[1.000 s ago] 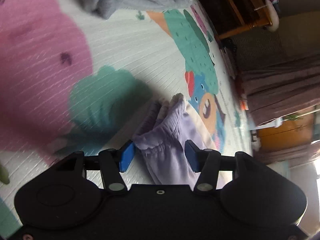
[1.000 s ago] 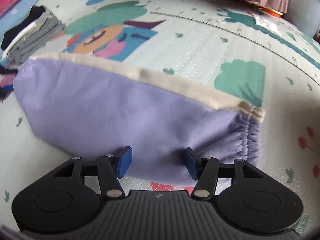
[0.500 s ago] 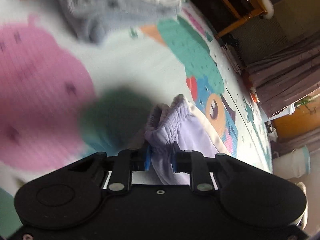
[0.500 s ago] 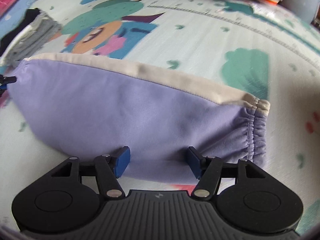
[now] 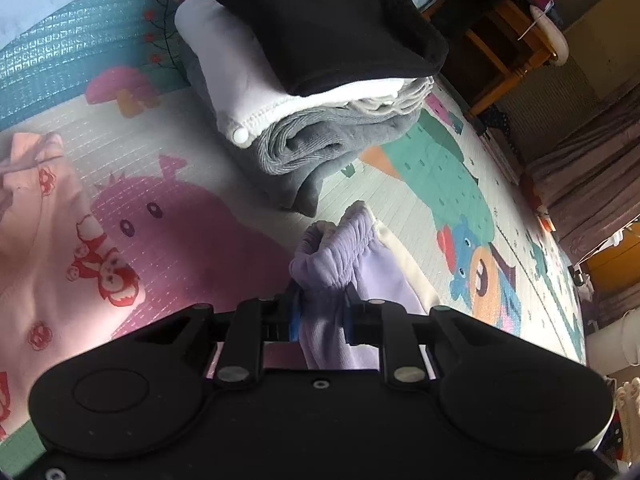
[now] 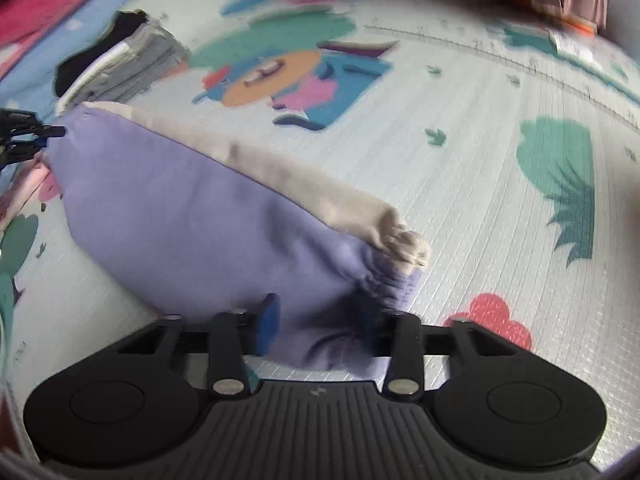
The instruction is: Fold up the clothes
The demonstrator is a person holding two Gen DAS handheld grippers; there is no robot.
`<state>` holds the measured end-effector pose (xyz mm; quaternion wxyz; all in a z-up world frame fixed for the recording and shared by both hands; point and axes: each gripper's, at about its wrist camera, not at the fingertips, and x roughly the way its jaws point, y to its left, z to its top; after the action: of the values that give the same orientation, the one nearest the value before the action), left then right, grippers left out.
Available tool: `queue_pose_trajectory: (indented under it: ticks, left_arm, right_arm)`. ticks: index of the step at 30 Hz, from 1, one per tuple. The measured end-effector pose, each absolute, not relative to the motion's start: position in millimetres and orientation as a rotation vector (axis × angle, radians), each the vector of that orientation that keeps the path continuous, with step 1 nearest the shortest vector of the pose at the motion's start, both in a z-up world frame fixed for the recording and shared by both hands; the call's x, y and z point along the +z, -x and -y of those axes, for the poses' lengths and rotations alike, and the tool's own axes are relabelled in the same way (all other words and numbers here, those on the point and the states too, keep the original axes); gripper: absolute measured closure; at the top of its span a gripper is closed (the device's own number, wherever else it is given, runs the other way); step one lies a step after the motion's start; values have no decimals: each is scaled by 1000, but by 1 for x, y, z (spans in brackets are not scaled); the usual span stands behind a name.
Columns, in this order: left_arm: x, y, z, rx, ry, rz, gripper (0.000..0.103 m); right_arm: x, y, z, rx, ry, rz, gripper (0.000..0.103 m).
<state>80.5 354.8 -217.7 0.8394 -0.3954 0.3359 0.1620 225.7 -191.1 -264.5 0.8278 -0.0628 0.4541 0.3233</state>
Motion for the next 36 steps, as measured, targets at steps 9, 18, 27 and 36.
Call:
queue_pose_trajectory:
  ticks: [9, 18, 27, 36]
  left_arm:
    - [-152, -93, -306, 197, 630, -622, 85]
    - [-87, -127, -173, -62, 292, -554, 85]
    - [-108, -169, -53, -287, 100, -574, 86]
    - [-159, -174, 48, -420, -131, -626, 86]
  right_arm:
    - [-271, -250, 194, 643, -102, -961, 56]
    - [-277, -269, 240, 618, -652, -1025, 51]
    - [-283, -245, 301, 541, -949, -979, 47]
    - [-289, -224, 341, 492, -981, -966, 47]
